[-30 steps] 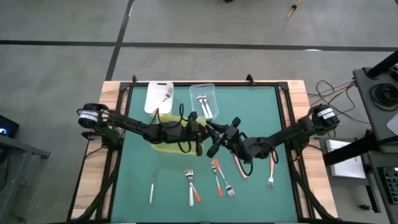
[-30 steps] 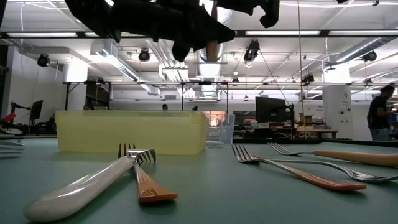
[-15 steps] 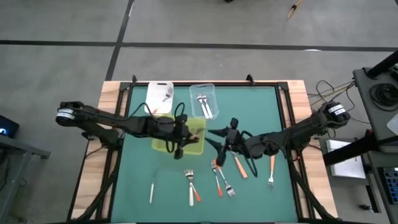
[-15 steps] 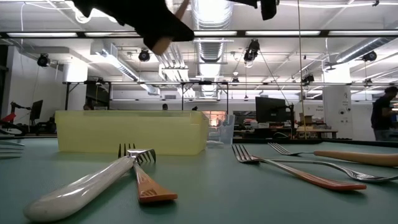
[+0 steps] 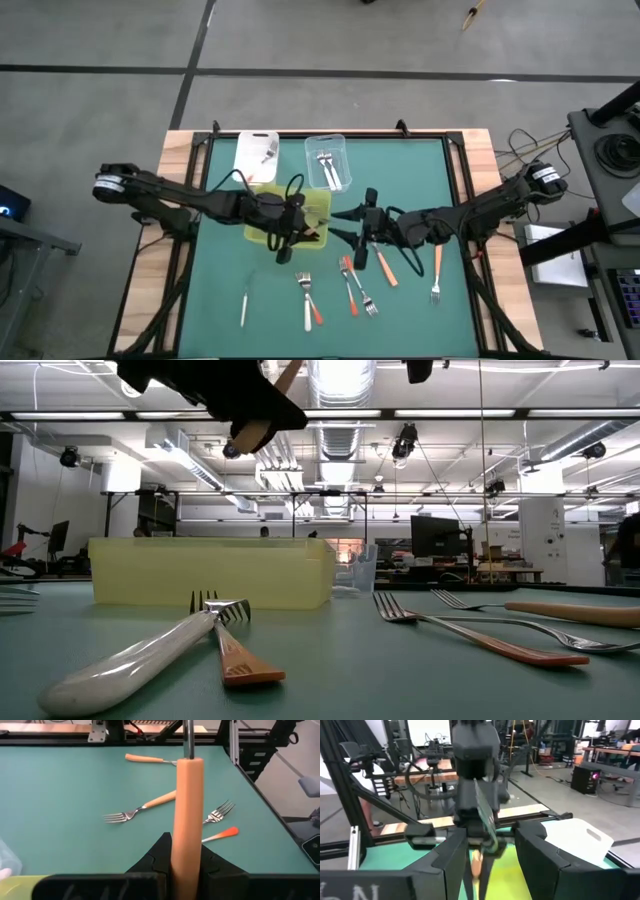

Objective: Sort silverware by color (type)
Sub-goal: Put the yellow fork into the yellow bin

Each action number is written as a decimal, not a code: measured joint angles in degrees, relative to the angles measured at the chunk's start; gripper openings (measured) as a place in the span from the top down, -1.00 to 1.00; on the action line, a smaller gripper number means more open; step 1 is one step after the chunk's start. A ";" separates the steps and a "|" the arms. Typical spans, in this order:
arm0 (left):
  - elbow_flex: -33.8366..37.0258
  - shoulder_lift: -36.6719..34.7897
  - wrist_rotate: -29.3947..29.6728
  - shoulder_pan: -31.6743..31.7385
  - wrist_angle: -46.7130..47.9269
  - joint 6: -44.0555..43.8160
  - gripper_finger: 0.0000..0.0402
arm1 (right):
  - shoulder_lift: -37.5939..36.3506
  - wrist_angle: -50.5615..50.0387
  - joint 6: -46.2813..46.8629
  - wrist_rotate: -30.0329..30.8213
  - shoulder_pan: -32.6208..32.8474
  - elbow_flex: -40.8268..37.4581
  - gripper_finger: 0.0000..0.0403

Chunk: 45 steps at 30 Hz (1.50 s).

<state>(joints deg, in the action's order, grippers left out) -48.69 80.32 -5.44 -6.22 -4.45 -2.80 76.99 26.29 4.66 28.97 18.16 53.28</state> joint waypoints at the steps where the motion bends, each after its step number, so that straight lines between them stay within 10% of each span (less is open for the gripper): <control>1: -0.08 0.56 -0.08 -0.09 -0.14 -0.10 0.93 | 0.00 0.10 -0.07 -0.09 -0.05 0.00 0.21; 11: -3.90 4.96 -0.34 -0.24 -0.53 -1.07 0.93 | 0.00 0.62 -2.67 -2.43 -0.18 0.00 0.33; 24: -6.52 6.41 -2.57 -0.17 -0.52 -0.25 0.92 | 0.04 2.78 -1.90 -1.36 -0.22 -0.06 0.95; 35: -6.80 6.31 -0.39 -0.02 0.42 1.00 0.26 | 0.04 3.97 0.05 -0.51 -0.18 -0.07 0.96; 45: -6.78 2.27 7.28 1.37 4.48 4.32 0.03 | -0.78 3.60 4.25 7.07 -0.22 -0.04 0.96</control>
<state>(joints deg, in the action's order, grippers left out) -55.47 82.59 1.84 -4.85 0.02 1.52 76.21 29.89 8.91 36.05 17.94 53.23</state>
